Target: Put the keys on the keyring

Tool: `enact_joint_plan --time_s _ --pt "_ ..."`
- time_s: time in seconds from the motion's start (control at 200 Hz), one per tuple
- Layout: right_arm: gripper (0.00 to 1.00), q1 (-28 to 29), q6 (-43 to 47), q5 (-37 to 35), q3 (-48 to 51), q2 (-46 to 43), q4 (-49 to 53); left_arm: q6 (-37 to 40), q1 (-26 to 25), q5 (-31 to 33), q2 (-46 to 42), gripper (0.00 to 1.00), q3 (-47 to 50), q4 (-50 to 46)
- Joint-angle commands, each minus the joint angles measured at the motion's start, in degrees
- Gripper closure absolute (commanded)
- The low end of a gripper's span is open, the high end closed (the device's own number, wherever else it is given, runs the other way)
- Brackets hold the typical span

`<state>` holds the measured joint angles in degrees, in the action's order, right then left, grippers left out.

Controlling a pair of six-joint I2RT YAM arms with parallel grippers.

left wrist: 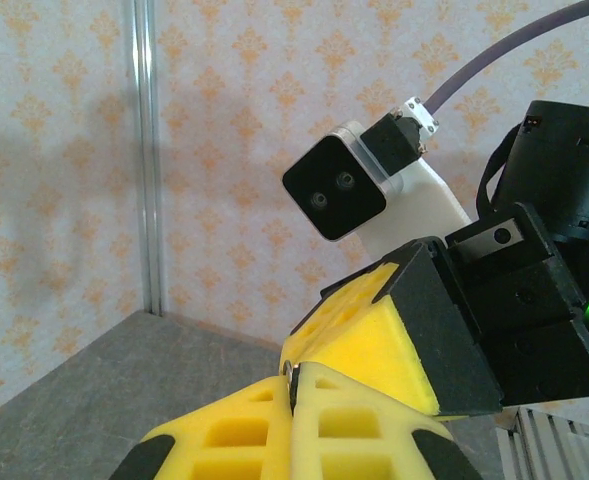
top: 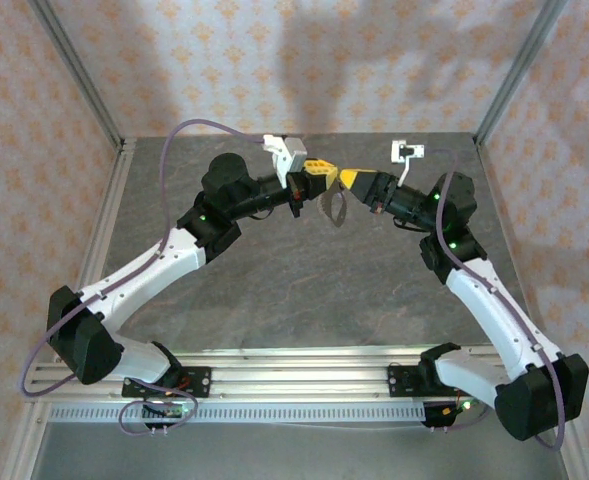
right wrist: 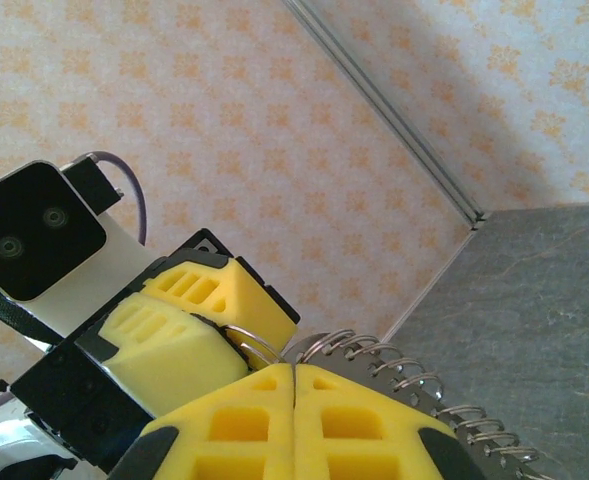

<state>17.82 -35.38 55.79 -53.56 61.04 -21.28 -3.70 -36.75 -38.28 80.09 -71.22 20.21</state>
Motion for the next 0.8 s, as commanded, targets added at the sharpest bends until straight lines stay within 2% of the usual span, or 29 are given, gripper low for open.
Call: enact_joint_plan --time_s 0.0,0.145,0.25,0.31,0.55,0.796 --pt "1.0 -0.2 -1.4 2.2 0.7 0.8 -3.2 -2.5 -0.7 -0.7 0.6 1.0 -1.7 6.3" --pt "1.0 -0.2 -1.3 1.2 0.5 1.2 -2.1 -4.3 -0.8 0.6 1.5 1.0 -1.7 6.9" --pt "0.73 -1.0 -1.0 -1.9 0.5 0.3 -0.4 -6.0 -0.7 3.2 1.7 1.0 -0.6 8.4" --pt "0.66 -2.2 -1.5 -3.2 0.6 -0.6 -0.3 -7.1 -0.7 5.1 1.9 1.0 0.5 9.8" --pt "0.63 -4.7 -2.8 -7.4 -0.3 -4.3 1.0 -14.6 0.5 7.0 2.9 1.0 3.3 17.6" --pt "0.6 -4.8 -7.1 -13.3 -0.2 -3.8 -1.5 -27.9 3.2 6.2 5.5 1.0 4.2 25.4"
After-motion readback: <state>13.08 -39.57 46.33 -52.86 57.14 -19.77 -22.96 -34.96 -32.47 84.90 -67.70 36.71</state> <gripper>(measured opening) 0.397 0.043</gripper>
